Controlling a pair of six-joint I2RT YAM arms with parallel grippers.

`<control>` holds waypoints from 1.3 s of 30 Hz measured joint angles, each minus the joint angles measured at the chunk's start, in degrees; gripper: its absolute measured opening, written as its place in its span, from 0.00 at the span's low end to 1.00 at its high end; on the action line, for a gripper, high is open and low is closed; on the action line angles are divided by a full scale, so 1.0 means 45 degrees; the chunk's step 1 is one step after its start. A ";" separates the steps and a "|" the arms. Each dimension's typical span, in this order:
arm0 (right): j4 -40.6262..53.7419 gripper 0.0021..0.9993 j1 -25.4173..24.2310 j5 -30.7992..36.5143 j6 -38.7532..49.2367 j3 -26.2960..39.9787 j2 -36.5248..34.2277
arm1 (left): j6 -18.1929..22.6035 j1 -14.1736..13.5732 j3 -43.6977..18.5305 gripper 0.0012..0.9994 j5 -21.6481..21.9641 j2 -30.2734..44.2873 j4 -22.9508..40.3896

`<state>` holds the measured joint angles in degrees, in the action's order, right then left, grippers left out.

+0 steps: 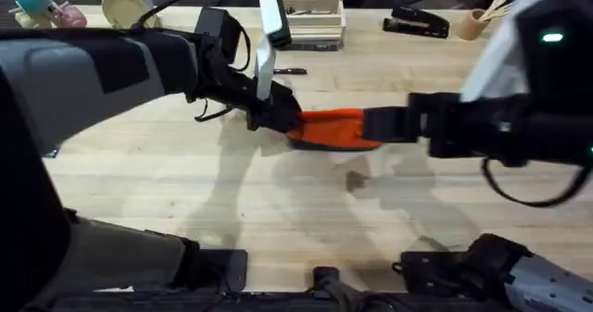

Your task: Unzip the bag, pick up the pens from the table one at a time and place them inside, then zip the bag closed.

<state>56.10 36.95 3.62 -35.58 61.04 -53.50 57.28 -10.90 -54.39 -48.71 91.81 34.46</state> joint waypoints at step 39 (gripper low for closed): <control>-0.2049 1.00 0.0551 0.1552 -0.0671 0.0000 -0.5472 | 0.0000 0.0000 0.0000 0.04 0.0000 0.0005 0.0000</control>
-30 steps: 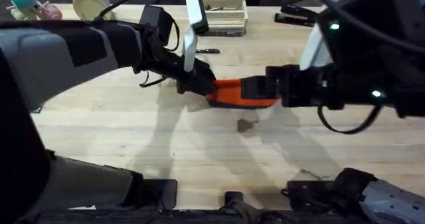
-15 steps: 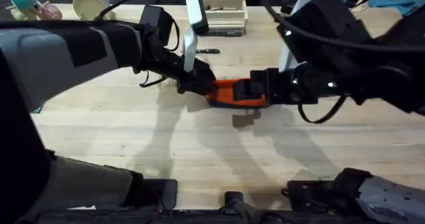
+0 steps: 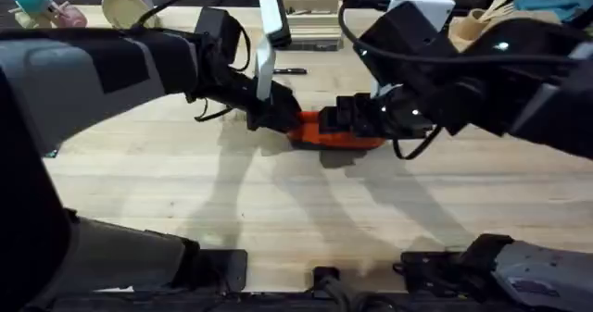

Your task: Unzip the bag, pick up the pens from the table one at a time and place them inside, then zip the bag closed.

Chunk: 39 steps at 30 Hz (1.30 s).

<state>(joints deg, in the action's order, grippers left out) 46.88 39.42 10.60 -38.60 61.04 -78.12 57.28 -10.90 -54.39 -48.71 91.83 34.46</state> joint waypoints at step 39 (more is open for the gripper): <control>-0.0565 0.03 -0.1026 0.0137 -0.0630 0.0000 -0.0932 | 0.0000 0.0000 0.0000 0.04 0.0005 -0.0005 0.0000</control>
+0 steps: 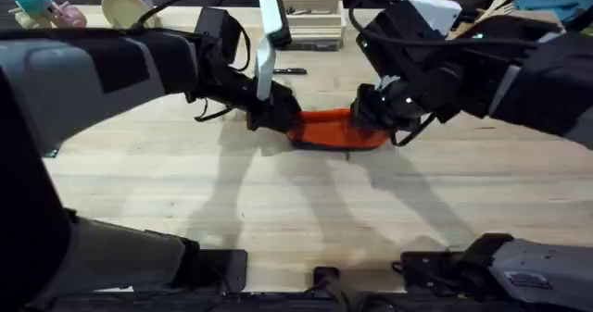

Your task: Unzip the bag, pick up the pens from the table one at a time and place them inside, then zip the bag closed.

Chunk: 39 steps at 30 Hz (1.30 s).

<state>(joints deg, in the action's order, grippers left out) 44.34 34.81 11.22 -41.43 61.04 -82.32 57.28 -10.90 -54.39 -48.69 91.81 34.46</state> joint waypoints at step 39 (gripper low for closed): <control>-0.3745 0.99 0.2739 -0.0591 0.2135 0.0000 0.1223 | 0.0058 0.0039 -0.0005 0.04 -0.0049 0.0004 0.0059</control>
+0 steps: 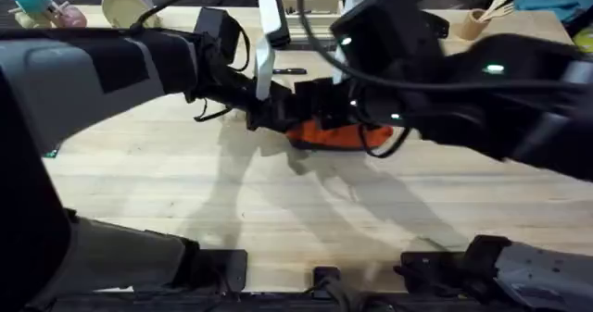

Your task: Unzip the bag, pick up the pens from the table one at a time and place them inside, then zip the bag closed.

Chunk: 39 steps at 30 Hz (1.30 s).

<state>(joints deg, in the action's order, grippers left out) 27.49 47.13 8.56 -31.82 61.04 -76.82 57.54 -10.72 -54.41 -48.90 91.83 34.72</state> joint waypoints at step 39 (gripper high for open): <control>0.3235 1.00 -0.5972 -0.6300 1.0184 0.0155 0.3735 | -0.0063 -0.0005 -0.0005 0.99 -0.0180 -0.0648 0.0693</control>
<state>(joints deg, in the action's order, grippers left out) 42.04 20.26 -19.79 14.01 61.73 -60.01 57.25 -10.74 -54.43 -49.71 88.92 37.84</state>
